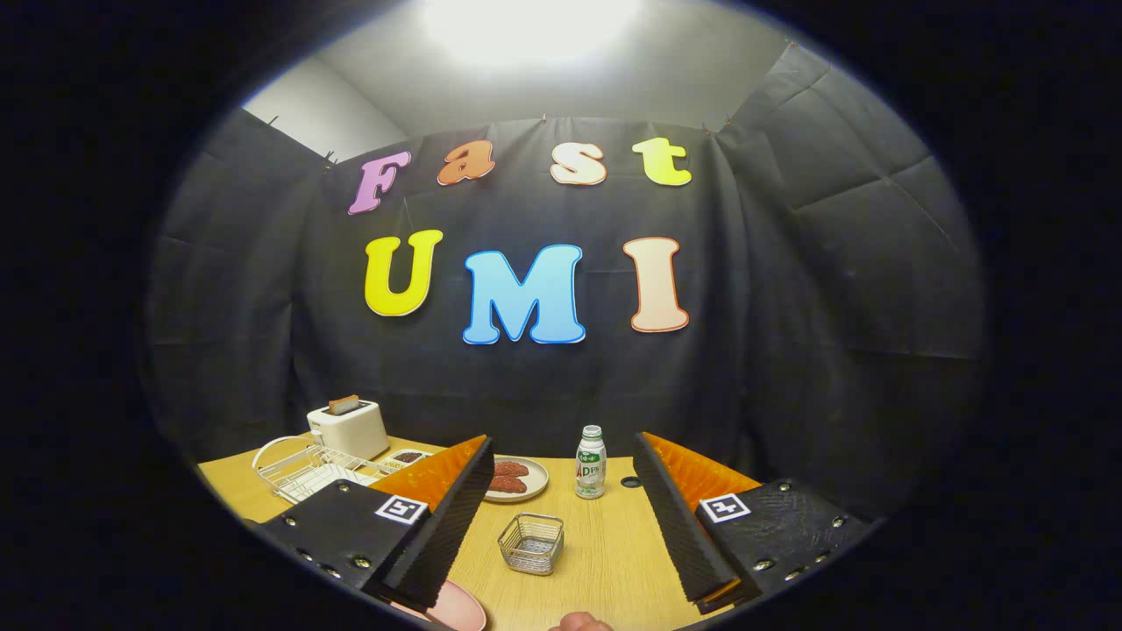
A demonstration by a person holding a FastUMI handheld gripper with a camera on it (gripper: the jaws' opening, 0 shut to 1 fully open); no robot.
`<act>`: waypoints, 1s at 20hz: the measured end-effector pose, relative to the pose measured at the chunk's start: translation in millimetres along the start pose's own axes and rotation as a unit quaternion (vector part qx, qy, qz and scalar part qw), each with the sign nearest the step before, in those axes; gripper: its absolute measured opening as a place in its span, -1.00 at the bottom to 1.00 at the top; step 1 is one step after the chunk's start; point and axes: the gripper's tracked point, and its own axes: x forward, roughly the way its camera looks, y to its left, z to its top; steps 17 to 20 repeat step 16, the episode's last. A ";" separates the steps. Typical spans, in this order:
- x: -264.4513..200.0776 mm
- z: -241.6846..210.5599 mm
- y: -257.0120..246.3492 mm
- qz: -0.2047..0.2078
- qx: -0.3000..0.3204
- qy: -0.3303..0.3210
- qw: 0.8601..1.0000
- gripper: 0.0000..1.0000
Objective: Take the plate from the dish rack, then take the spoon from the basket and place it into the plate.
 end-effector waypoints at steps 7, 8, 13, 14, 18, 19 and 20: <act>12.5 -6.6 -26.2 -0.005 -0.014 -0.011 1.000 0.95; 13.9 -9.6 -29.6 -0.003 -0.016 -0.012 1.000 0.94; 33.4 -35.0 -51.5 -0.003 -0.024 -0.025 0.999 0.94; 38.0 -39.9 -57.8 -0.005 -0.024 -0.033 0.999 0.94; 46.0 -59.6 -66.0 -0.003 -0.028 -0.030 0.999 0.94; 46.0 -59.6 -66.0 -0.003 -0.028 -0.030 0.999 0.94; 46.0 -59.6 -66.0 -0.003 -0.028 -0.030 0.999 0.94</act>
